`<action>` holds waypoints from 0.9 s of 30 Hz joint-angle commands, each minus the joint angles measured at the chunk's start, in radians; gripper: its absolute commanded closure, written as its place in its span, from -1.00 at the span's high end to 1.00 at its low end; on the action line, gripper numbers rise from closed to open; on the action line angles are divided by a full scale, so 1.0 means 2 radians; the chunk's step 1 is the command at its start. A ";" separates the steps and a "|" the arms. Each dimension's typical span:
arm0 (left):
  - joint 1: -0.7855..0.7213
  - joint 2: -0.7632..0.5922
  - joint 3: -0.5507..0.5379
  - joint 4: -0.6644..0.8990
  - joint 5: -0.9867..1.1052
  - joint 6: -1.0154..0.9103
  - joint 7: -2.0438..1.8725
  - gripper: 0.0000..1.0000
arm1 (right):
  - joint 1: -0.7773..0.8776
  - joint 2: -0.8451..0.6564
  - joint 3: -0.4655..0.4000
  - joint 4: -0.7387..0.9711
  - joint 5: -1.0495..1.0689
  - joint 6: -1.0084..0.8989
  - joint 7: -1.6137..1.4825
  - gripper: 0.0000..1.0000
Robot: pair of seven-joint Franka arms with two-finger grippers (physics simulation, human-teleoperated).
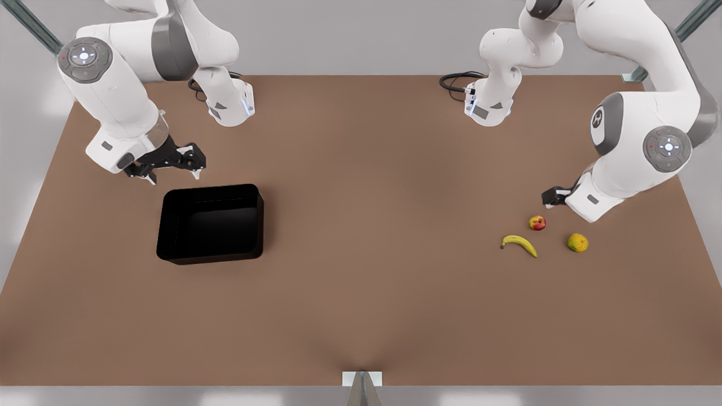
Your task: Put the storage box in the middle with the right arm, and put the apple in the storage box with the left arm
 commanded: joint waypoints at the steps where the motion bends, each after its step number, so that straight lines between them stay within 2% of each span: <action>1: 0.001 0.000 0.000 0.000 0.002 -0.001 0.001 1.00 | 0.002 0.000 0.000 0.000 0.000 0.000 0.000 1.00; 5: 0.007 0.016 -0.002 -0.005 0.007 -0.009 -0.005 1.00 | 0.024 0.061 0.008 0.005 0.005 0.032 0.047 1.00; 9: 0.053 0.008 -0.004 -0.090 0.006 0.026 0.006 1.00 | 0.034 0.098 0.006 -0.003 0.002 0.084 0.051 1.00; 10: 0.053 -0.010 -0.004 -0.138 0.006 0.056 0.006 1.00 | 0.035 0.106 0.006 -0.005 -0.001 0.094 0.051 1.00; 11: 0.053 -0.028 -0.004 -0.185 0.006 0.092 0.006 1.00 | 0.035 0.106 0.003 -0.021 -0.001 0.108 0.051 1.00; 14: 0.054 -0.027 -0.003 -0.246 0.007 0.159 0.005 1.00 | 0.038 0.094 0.002 -0.091 -0.001 0.177 0.052 1.00; 16: 0.059 -0.014 -0.003 -0.284 0.007 0.214 -0.002 1.00 | 0.046 0.076 0.002 -0.126 0.004 0.206 0.065 1.00; 17: 0.063 -0.001 -0.003 -0.300 0.007 0.241 -0.002 1.00 | 0.049 0.057 0.002 -0.172 0.000 0.252 0.065 1.00; 19: 0.063 0.012 -0.003 -0.300 0.007 0.241 -0.002 1.00 | 0.048 0.047 0.002 -0.207 -0.001 0.276 0.066 1.00; 23: 0.083 0.041 -0.004 -0.330 0.001 0.318 -0.001 1.00 | 0.050 0.034 0.005 -0.276 0.000 0.334 0.068 1.00; 25: 0.099 0.041 -0.003 -0.338 -0.058 0.308 -0.007 1.00 | 0.056 0.028 0.006 -0.291 0.002 0.343 0.069 1.00; 27: 0.105 0.042 -0.003 -0.342 -0.058 0.310 0.001 1.00 | 0.057 0.024 0.006 -0.305 0.005 0.347 0.069 1.00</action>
